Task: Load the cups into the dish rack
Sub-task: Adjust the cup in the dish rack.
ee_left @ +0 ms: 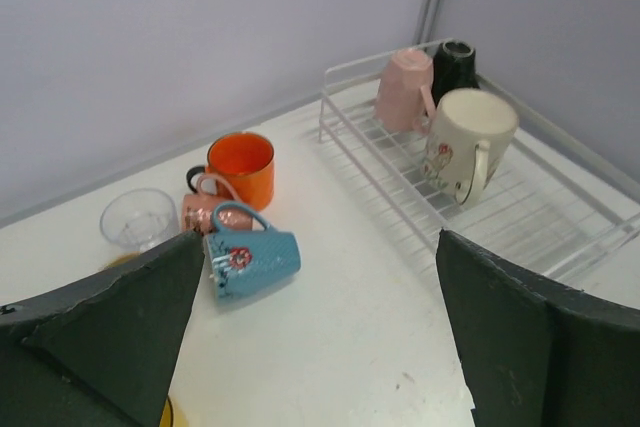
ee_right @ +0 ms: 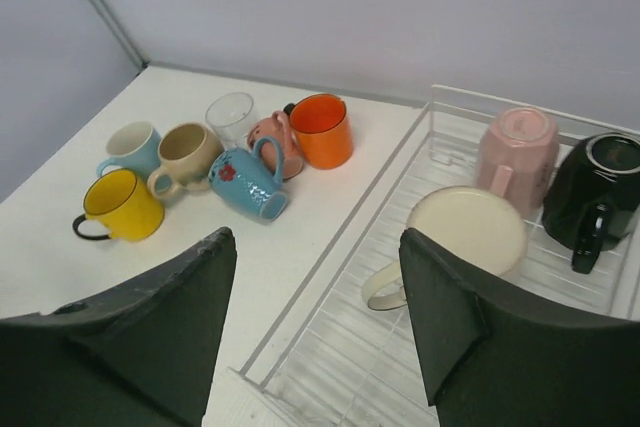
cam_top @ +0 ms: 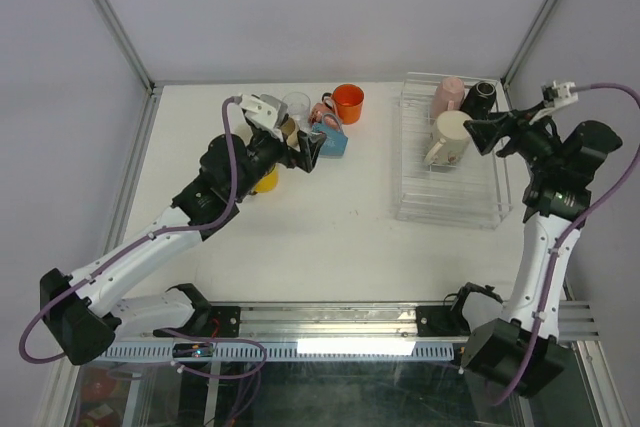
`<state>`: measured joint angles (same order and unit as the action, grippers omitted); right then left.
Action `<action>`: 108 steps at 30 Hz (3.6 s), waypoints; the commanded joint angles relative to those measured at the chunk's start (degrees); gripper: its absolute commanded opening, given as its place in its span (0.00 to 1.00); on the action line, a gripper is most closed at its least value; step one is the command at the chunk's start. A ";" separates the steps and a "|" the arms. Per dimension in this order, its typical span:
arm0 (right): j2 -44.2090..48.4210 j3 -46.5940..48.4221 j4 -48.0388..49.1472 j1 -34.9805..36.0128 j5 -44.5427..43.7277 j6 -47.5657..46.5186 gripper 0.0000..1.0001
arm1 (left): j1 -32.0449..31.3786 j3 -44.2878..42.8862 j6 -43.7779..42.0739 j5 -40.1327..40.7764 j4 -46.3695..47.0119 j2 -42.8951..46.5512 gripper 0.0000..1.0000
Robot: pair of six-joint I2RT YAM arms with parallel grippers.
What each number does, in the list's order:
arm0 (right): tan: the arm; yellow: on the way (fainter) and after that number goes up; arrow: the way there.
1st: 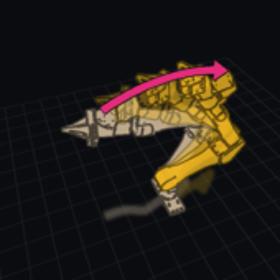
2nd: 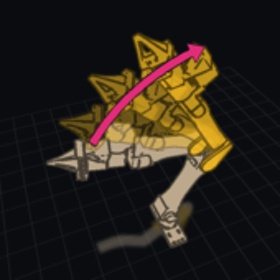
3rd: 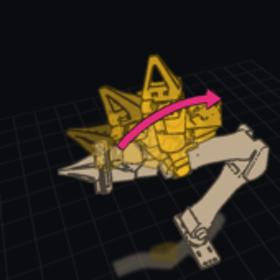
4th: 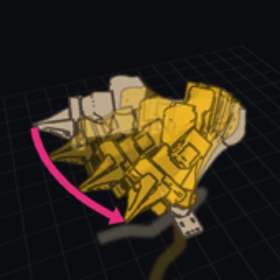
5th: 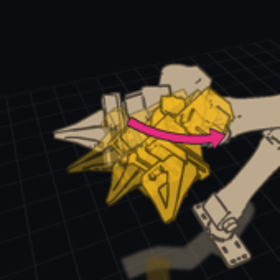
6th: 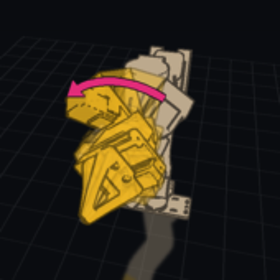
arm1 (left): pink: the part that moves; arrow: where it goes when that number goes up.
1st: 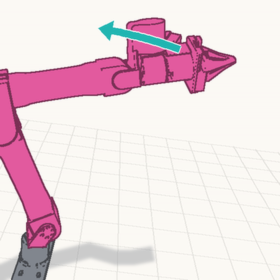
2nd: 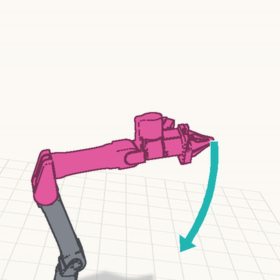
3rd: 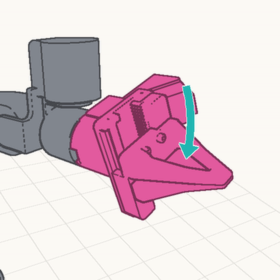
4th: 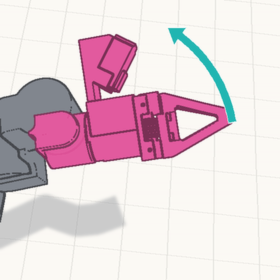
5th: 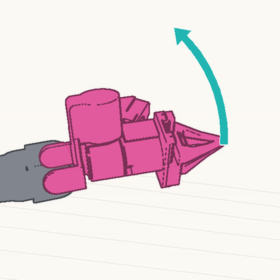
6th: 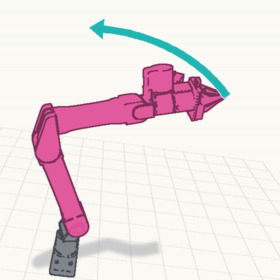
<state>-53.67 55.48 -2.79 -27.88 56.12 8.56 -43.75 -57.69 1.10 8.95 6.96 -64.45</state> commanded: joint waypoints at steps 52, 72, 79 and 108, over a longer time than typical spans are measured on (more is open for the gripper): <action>-35.44 13.69 -22.57 36.96 -75.99 10.36 0.42 | 0.96 6.89 -7.43 1.57 1.02 -0.33 0.99; -27.54 6.50 -16.44 36.54 -71.51 -5.40 0.00 | 0.95 7.12 -7.52 1.62 1.10 0.37 0.99; -24.92 5.84 -13.47 32.06 -69.25 -9.22 0.00 | 0.95 7.13 -7.60 1.38 1.17 0.99 0.99; -29.50 8.55 -12.05 8.18 -43.93 -24.14 0.00 | 0.99 7.24 -7.70 1.21 1.15 0.93 0.99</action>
<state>-81.41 59.92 -21.82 -17.37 8.27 -12.23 -43.38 -50.63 -5.54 10.37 5.54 -65.08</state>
